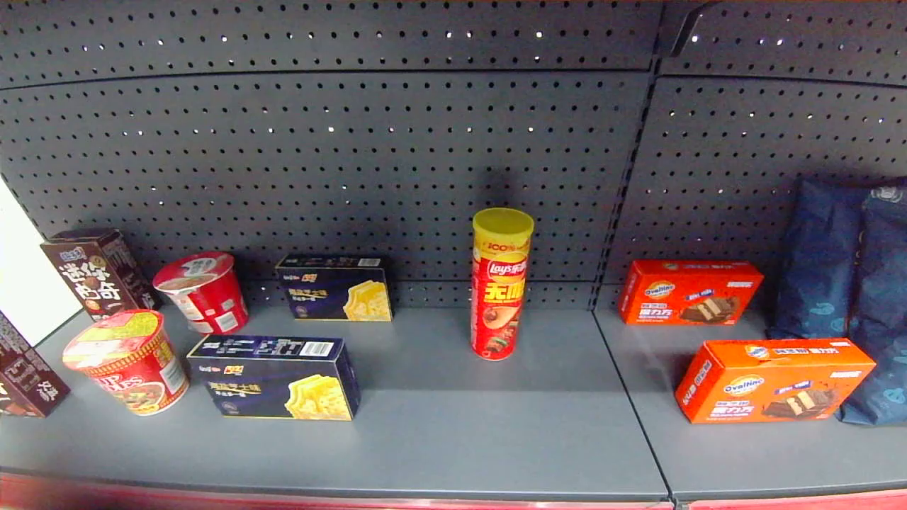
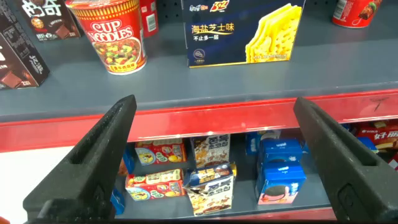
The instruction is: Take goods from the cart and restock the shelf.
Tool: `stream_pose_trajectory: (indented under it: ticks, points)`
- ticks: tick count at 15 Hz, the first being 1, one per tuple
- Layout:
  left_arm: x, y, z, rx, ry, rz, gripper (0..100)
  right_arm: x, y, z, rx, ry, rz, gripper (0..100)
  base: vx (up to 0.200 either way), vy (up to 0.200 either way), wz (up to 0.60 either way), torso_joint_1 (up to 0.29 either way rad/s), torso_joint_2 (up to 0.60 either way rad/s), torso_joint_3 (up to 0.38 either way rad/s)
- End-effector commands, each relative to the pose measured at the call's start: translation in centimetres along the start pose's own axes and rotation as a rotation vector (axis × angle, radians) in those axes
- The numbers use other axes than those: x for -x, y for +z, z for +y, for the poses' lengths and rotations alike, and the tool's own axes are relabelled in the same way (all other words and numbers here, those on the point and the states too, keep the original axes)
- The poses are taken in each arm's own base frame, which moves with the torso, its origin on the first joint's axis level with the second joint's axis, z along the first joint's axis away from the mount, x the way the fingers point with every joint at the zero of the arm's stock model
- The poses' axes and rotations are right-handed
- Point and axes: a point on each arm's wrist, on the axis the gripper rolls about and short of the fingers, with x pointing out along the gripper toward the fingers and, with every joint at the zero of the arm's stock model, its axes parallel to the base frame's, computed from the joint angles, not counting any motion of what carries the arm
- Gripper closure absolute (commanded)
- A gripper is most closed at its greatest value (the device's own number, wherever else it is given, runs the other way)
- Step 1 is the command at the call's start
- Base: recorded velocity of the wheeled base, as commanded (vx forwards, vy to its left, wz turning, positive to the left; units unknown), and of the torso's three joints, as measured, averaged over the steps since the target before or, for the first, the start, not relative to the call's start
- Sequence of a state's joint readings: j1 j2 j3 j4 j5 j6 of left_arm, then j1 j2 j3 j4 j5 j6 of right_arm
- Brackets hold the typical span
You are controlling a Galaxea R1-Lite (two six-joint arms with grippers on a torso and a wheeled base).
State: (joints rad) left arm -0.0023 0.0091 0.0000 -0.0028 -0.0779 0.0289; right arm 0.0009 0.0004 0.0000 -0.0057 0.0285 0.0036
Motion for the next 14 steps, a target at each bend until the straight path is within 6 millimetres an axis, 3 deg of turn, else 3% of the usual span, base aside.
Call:
stream_pose_trajectory:
  ticks: [1,3,14]
  points:
    - [-0.01,0.01,0.00,0.000,-0.001,0.001,0,0.00,0.00,0.00,-0.001,0.001,-0.001,0,0.000,0.000,0.00,0.000,0.00,0.000]
    - [-0.01,0.01,0.00,0.000,-0.001,0.001,0,0.00,0.00,0.00,-0.002,0.001,-0.001,0,0.000,0.000,0.00,0.000,0.00,0.000]
    - [-0.01,0.01,0.00,0.000,-0.001,0.001,0,0.00,0.00,0.00,0.001,-0.002,-0.001,0,0.000,0.000,0.60,0.003,0.00,0.001]
